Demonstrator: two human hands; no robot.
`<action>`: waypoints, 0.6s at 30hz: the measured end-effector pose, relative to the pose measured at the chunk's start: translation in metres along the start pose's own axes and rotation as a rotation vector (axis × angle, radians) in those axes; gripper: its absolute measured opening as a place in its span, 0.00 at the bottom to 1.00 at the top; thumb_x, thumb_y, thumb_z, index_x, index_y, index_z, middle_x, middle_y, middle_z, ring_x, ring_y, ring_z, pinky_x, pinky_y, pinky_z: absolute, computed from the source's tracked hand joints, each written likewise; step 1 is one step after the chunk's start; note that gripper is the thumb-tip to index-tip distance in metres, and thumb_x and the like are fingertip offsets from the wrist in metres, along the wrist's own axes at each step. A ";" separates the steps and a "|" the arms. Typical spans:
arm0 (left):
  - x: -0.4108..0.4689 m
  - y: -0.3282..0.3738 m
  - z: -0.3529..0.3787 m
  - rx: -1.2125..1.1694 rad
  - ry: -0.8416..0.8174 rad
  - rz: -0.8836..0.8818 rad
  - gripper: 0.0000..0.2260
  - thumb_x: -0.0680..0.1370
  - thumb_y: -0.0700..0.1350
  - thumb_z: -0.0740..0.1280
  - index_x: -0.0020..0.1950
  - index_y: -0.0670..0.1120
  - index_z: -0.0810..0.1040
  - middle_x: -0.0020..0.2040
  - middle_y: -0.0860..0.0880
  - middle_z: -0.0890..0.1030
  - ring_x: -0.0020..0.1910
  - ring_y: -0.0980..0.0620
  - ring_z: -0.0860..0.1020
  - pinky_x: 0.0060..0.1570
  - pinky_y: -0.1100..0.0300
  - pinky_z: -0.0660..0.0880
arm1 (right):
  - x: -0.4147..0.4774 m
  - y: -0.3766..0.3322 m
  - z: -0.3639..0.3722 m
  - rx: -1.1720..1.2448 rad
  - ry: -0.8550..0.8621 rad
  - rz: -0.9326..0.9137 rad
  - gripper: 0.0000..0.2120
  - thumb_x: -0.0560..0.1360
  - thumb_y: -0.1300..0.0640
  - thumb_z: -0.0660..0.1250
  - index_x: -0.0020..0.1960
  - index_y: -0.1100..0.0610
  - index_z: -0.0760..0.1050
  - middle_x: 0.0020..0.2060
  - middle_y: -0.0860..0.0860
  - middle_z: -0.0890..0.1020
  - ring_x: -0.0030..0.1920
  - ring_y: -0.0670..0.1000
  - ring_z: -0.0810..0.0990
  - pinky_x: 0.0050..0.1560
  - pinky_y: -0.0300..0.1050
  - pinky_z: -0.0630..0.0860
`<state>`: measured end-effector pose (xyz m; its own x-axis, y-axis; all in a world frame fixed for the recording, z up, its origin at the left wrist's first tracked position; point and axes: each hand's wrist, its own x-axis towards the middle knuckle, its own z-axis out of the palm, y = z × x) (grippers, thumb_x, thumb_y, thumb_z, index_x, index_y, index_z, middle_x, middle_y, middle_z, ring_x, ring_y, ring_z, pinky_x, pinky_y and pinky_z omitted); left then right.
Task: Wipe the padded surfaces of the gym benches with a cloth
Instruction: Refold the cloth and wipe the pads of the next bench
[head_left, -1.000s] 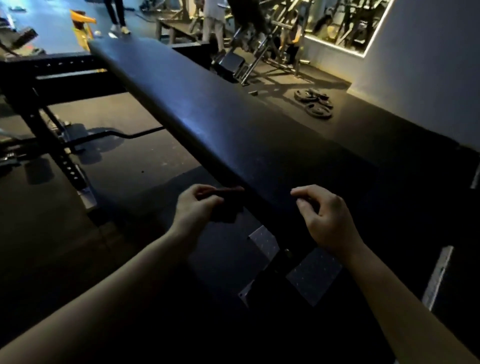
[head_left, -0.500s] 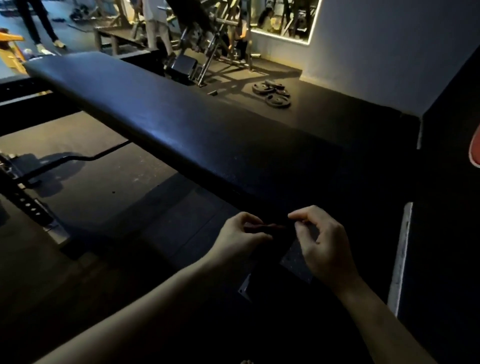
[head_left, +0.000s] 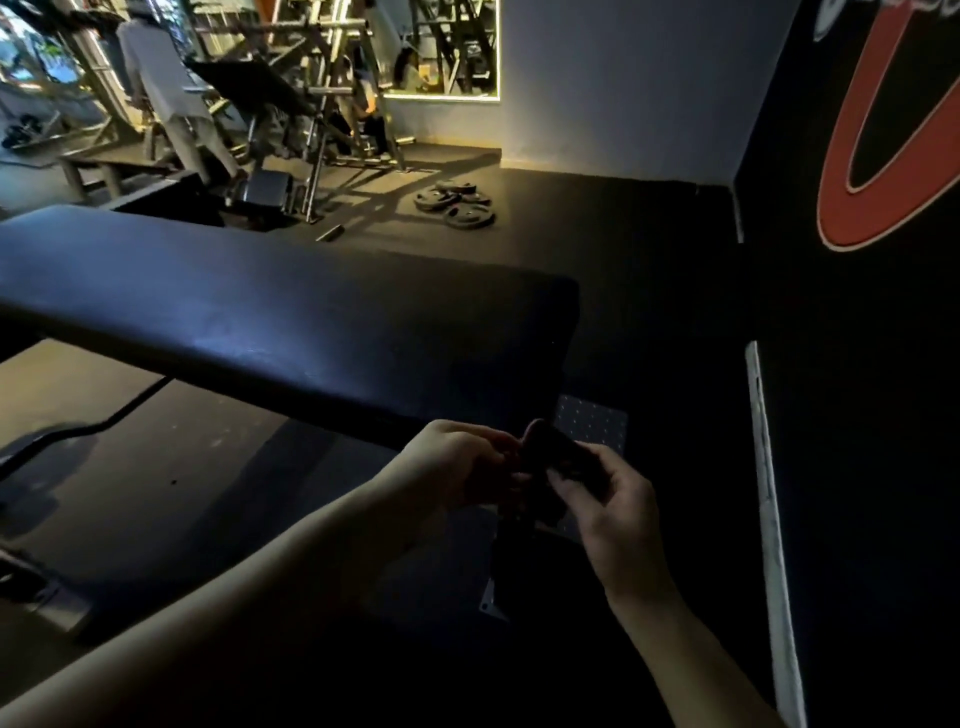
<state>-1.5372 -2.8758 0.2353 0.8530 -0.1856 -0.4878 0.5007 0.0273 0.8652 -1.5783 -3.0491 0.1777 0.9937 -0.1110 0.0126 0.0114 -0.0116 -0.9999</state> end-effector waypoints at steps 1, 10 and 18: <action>0.003 0.004 0.004 0.089 0.022 0.028 0.13 0.79 0.28 0.60 0.55 0.34 0.83 0.50 0.32 0.85 0.45 0.40 0.85 0.46 0.51 0.85 | 0.006 0.003 -0.004 0.026 0.049 0.052 0.03 0.80 0.57 0.69 0.52 0.51 0.82 0.44 0.50 0.86 0.48 0.52 0.85 0.50 0.60 0.84; 0.066 0.013 -0.010 1.176 0.551 0.824 0.04 0.77 0.43 0.72 0.51 0.48 0.83 0.48 0.53 0.82 0.48 0.50 0.81 0.47 0.60 0.71 | 0.086 0.036 -0.032 0.504 0.210 0.637 0.13 0.80 0.56 0.60 0.58 0.60 0.78 0.47 0.60 0.84 0.46 0.59 0.83 0.39 0.49 0.79; 0.096 0.004 -0.009 1.327 0.528 0.844 0.16 0.78 0.55 0.65 0.59 0.46 0.80 0.60 0.49 0.78 0.60 0.46 0.76 0.61 0.46 0.73 | 0.111 0.045 0.025 -0.037 0.235 0.206 0.25 0.77 0.44 0.69 0.67 0.58 0.74 0.56 0.54 0.82 0.53 0.52 0.83 0.53 0.51 0.83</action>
<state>-1.4520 -2.8851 0.1908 0.8928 -0.2151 0.3959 -0.3281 -0.9126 0.2440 -1.4646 -3.0367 0.1341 0.9218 -0.3412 -0.1840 -0.1959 -0.0005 -0.9806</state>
